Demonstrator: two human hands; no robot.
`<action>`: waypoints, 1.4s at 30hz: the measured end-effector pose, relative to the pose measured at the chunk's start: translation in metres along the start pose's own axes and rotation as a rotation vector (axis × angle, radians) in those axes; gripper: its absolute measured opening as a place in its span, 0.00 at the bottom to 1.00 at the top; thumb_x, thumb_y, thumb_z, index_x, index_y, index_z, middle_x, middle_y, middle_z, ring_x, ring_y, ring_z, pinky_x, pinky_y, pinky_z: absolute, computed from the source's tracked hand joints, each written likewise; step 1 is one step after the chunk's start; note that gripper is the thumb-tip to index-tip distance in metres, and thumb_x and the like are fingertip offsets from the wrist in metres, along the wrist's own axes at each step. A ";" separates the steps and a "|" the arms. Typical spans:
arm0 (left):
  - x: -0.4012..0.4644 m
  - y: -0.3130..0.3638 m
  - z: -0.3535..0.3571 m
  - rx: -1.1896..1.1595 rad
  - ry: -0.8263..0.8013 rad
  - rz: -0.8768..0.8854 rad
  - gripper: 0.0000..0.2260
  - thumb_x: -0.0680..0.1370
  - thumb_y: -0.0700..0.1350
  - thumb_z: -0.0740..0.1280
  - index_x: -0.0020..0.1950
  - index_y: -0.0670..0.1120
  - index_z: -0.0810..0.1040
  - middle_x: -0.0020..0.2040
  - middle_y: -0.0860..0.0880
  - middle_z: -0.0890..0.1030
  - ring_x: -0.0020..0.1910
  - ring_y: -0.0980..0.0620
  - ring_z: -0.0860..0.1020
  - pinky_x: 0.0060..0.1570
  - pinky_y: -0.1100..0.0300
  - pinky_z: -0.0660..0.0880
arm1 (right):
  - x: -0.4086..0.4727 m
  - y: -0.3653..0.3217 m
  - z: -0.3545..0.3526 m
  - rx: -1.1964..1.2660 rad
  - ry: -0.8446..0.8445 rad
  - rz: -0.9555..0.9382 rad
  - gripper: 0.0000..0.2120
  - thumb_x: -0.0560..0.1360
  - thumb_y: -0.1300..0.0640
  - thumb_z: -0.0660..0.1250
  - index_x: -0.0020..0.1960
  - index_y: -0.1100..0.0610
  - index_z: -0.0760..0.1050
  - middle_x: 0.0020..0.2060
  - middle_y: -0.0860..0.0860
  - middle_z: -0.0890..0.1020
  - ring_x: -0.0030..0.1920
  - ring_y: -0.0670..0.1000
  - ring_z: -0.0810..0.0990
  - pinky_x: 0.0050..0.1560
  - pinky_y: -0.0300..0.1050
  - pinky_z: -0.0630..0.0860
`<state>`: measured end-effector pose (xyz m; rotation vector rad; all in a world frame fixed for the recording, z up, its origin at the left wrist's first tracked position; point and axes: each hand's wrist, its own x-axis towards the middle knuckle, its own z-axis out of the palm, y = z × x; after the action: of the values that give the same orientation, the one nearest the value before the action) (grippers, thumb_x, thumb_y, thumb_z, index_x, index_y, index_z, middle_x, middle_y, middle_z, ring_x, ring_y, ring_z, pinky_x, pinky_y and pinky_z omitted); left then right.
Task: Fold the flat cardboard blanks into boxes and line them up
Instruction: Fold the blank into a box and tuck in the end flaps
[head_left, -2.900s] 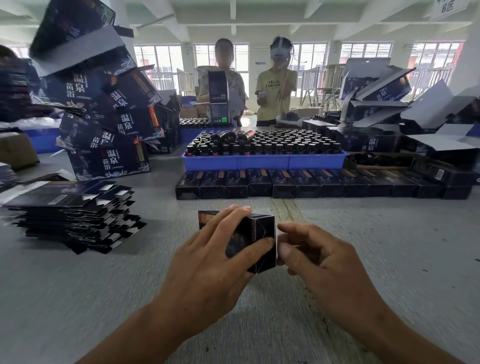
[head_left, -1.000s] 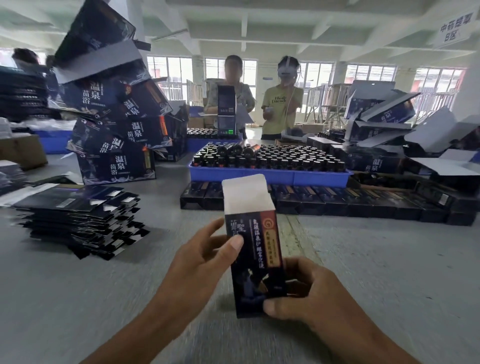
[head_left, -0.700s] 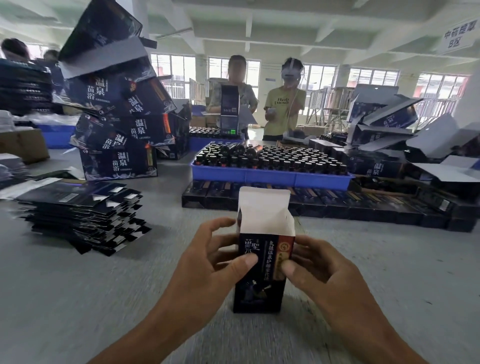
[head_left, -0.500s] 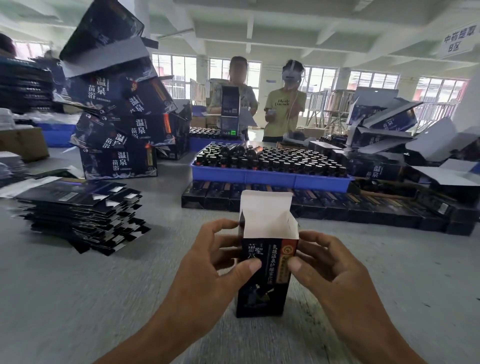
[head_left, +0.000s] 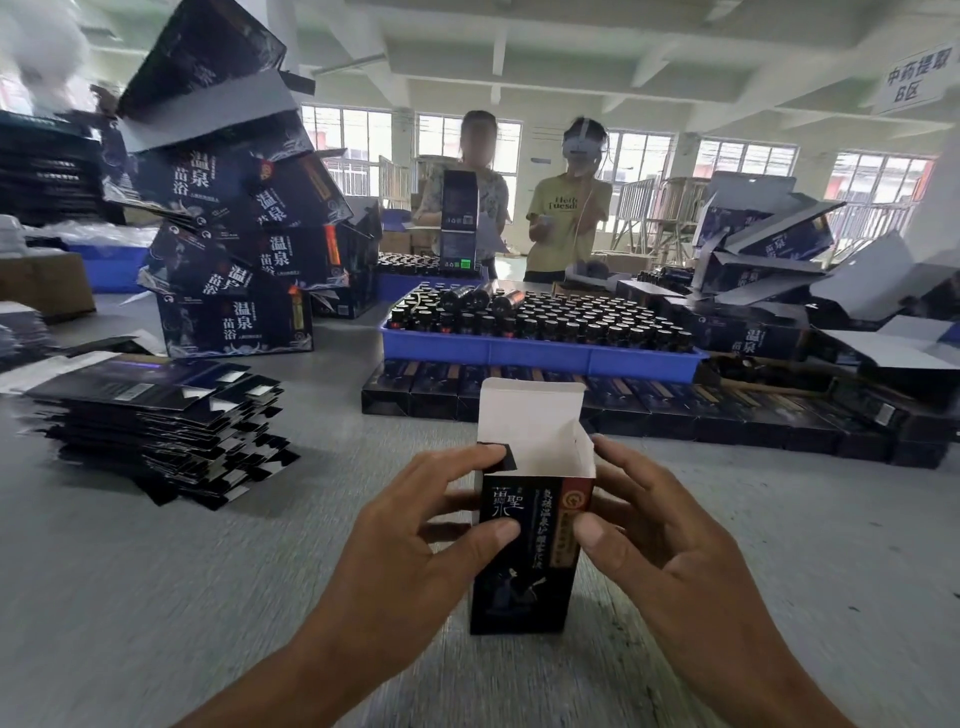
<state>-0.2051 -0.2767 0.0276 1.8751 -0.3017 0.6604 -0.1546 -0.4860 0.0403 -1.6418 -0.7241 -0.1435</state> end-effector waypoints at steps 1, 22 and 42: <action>0.000 0.000 0.000 0.000 0.004 0.010 0.19 0.73 0.52 0.72 0.60 0.70 0.75 0.58 0.60 0.82 0.59 0.61 0.80 0.53 0.70 0.77 | 0.000 -0.001 0.000 -0.002 -0.006 -0.016 0.24 0.70 0.42 0.70 0.63 0.25 0.71 0.61 0.29 0.78 0.61 0.34 0.78 0.51 0.26 0.76; 0.002 0.005 -0.002 0.023 0.031 0.119 0.10 0.80 0.52 0.67 0.61 0.58 0.80 0.62 0.61 0.79 0.60 0.58 0.80 0.50 0.66 0.79 | -0.001 -0.005 -0.003 -0.165 -0.056 -0.050 0.18 0.77 0.35 0.62 0.66 0.25 0.69 0.62 0.26 0.76 0.62 0.32 0.76 0.51 0.24 0.74; -0.001 0.021 0.000 0.010 0.056 0.190 0.10 0.79 0.50 0.64 0.57 0.51 0.81 0.62 0.61 0.79 0.60 0.58 0.80 0.46 0.71 0.77 | -0.007 -0.024 0.001 -0.045 0.118 -0.157 0.12 0.72 0.50 0.69 0.52 0.34 0.78 0.55 0.35 0.84 0.56 0.37 0.82 0.51 0.27 0.76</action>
<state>-0.2166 -0.2856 0.0431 1.8477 -0.4445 0.8428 -0.1728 -0.4871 0.0575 -1.6038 -0.7637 -0.3685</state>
